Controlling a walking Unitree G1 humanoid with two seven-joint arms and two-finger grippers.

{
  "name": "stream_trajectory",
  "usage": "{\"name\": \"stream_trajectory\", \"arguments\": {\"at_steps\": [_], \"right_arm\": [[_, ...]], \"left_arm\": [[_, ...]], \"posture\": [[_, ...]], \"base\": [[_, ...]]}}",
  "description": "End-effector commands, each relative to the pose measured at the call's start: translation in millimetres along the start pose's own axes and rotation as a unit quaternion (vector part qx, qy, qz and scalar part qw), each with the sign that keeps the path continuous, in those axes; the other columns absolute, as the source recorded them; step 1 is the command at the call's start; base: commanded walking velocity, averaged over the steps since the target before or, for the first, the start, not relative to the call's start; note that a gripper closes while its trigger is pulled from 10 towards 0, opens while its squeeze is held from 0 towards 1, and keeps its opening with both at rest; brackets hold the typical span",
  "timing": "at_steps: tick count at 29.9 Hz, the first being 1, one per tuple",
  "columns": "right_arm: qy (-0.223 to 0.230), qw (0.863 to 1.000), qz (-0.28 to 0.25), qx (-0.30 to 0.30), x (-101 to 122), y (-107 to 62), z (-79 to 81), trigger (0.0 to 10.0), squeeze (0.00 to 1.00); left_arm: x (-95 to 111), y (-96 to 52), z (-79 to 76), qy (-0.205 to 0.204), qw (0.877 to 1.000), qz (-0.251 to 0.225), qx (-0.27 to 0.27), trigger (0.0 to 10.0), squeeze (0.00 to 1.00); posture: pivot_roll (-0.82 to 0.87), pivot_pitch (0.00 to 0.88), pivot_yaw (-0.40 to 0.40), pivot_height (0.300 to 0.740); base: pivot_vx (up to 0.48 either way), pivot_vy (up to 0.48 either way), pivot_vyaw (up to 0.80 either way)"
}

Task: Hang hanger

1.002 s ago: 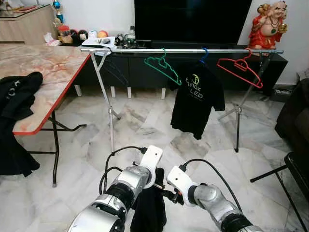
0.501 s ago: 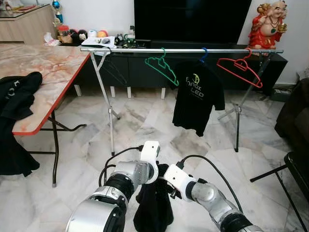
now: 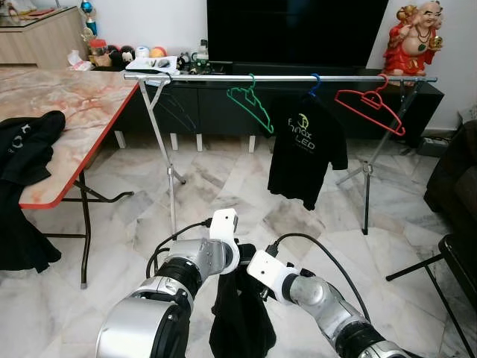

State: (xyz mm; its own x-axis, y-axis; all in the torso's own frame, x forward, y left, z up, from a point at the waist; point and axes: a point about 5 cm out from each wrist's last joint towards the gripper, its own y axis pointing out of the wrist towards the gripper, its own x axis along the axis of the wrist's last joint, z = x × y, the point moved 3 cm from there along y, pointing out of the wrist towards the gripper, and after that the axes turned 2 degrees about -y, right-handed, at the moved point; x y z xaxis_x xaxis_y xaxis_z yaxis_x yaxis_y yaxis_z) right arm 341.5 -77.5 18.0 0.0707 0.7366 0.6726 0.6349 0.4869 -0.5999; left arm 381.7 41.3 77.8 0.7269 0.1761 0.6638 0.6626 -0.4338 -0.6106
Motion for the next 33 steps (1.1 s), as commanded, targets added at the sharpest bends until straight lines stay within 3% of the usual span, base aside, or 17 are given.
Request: {"name": "stream_trajectory", "arguments": {"at_steps": [1,5,7,10,11,12,14,17,20,23,25,26,29,30,31,33], "right_arm": [[0.018,0.997,0.072,0.027,-32.6,-3.2,15.9,10.0,0.0],[0.017,0.997,0.072,0.005,-33.0,-5.9,6.5,10.0,0.0],[0.065,0.994,0.052,-0.069,-30.6,-11.7,-17.4,10.0,0.0],[0.182,0.973,0.015,-0.14,-30.9,-21.4,-39.3,10.0,0.0],[0.182,0.973,0.015,-0.14,-30.9,-21.4,-39.3,10.0,0.0],[0.221,0.964,0.007,-0.148,-33.1,-23.8,-41.0,10.0,0.0],[0.264,0.957,0.002,-0.122,-39.6,-26.4,-29.1,10.0,0.0],[0.26,0.959,0.001,-0.108,-41.2,-27.3,-22.2,10.0,0.0],[0.272,0.957,-0.013,-0.103,-39.3,-36.1,-14.7,10.0,0.0],[0.245,0.964,-0.026,-0.105,-32.0,-39.2,-11.0,10.0,0.0],[0.212,0.97,-0.083,-0.083,-13.6,-41.5,0.6,10.0,0.0],[0.212,0.97,-0.083,-0.083,-13.6,-41.5,0.6,10.0,0.0],[0.134,0.979,-0.125,-0.093,1.7,-46.7,10.6,10.0,0.0],[0.125,0.978,-0.132,-0.102,4.6,-48.9,12.2,10.0,0.0],[0.153,0.966,-0.155,-0.137,10.6,-50.6,5.4,10.0,0.0],[0.161,0.958,-0.166,-0.168,13.5,-52.3,-0.4,10.0,0.0]], "left_arm": [[27.3,-3.7,-37.9,-0.007,0.997,-0.037,-0.067,10.0,0.0],[30.9,-4.2,-38.3,0.0,0.996,-0.05,-0.067,10.0,0.0],[38.4,-5.4,-36.5,0.078,0.992,-0.086,-0.055,10.0,0.0],[30.5,-4.0,-31.4,0.185,0.977,-0.096,-0.051,10.0,0.0],[30.5,-4.0,-31.4,0.185,0.977,-0.096,-0.051,10.0,0.0],[25.5,-3.3,-28.4,0.218,0.97,-0.096,-0.051,10.0,0.0],[11.4,-2.4,-20.3,0.299,0.948,-0.097,-0.051,10.0,0.0],[5.2,-2.6,-17.5,0.328,0.938,-0.096,-0.054,10.0,0.0],[-17.2,-4.6,-6.0,0.371,0.922,-0.093,-0.063,10.0,0.0],[-19.0,-7.2,-6.5,0.338,0.933,-0.105,-0.067,10.0,0.0],[-6.8,-9.7,-10.0,0.261,0.954,-0.133,-0.06,10.0,0.0],[-6.8,-9.7,-10.0,0.261,0.954,-0.133,-0.06,10.0,0.0],[9.3,-14.3,-14.4,0.178,0.968,-0.166,-0.058,10.0,0.0],[14.5,-16.7,-16.6,0.156,0.97,-0.179,-0.062,10.0,0.0],[25.1,-20.0,-17.8,0.129,0.97,-0.196,-0.062,10.0,0.0],[34.3,-23.2,-18.0,0.107,0.97,-0.209,-0.06,10.0,0.0]], "posture": [[0.08,0.0,0.007,0.74],[0.08,0.0,0.008,0.74],[0.07,0.0,0.008,0.74],[0.06,0.0,0.013,0.74],[0.06,0.0,0.013,0.74],[0.06,0.0,0.016,0.74],[0.05,0.0,0.023,0.74],[0.05,0.0,0.027,0.74],[0.05,0.0,0.044,0.74],[0.05,0.0,0.052,0.74],[0.06,0.0,0.056,0.74],[0.06,0.0,0.056,0.74],[0.06,0.0,0.058,0.74],[0.06,0.0,0.058,0.74],[0.05,0.0,0.058,0.74],[0.05,0.0,0.058,0.74]], "base": [[0.0,0.0,0.0],[0.0,0.0,0.0],[0.0,0.0,0.0],[0.0,0.0,0.0],[0.0,0.0,0.0],[0.0,0.0,0.0],[0.0,0.0,0.0],[0.0,0.0,0.0],[0.0,0.0,0.0],[0.0,0.0,0.0],[0.0,0.0,0.0],[0.0,0.0,0.0],[0.0,0.0,0.0],[0.0,0.0,0.0],[0.0,0.0,0.0],[0.0,0.0,0.0]]}}
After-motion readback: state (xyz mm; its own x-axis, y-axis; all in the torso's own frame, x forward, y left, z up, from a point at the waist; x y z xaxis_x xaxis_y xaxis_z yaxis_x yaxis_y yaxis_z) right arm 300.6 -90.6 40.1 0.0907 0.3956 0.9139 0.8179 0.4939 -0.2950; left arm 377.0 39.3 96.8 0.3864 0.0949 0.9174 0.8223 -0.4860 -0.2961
